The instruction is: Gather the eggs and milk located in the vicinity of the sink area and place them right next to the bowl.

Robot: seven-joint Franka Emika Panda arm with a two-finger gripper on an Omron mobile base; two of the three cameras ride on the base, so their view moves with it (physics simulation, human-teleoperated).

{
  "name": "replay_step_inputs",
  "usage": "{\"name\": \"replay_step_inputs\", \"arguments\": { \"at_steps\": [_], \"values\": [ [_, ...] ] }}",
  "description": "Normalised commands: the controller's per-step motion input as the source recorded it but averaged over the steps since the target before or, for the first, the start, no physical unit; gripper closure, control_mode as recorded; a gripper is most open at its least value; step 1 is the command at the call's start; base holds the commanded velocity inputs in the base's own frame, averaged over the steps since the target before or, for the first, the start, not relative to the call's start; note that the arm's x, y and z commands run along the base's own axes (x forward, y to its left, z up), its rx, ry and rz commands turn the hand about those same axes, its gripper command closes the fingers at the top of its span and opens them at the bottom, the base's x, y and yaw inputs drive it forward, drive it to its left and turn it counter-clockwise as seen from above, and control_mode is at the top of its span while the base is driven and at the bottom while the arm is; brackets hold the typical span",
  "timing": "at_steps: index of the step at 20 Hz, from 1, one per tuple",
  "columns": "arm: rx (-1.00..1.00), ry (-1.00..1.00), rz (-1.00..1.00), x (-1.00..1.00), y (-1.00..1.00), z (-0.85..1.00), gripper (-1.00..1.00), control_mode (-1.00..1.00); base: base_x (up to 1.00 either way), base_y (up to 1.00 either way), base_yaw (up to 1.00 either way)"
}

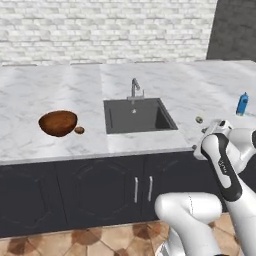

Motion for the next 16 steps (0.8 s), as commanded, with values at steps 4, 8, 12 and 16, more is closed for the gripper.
{"name": "replay_step_inputs", "arguments": {
  "at_steps": [4, 8, 12, 16],
  "values": [
    [0.0, 0.0, 0.0, 0.0, 0.0, 0.0, -1.0, 1.0, 0.0, -0.98, -0.06],
    [0.0, 0.0, 0.0, 0.0, 0.0, 0.0, -1.0, 1.0, 0.12, -0.63, -0.06],
    [0.0, 0.0, 0.0, 0.0, 0.0, 0.0, -1.0, 1.0, 0.51, -0.06, -0.04],
    [0.0, 0.0, 0.0, 0.0, 0.0, 0.0, -1.0, 1.0, 0.73, 0.0, -0.06]
  ]
}}
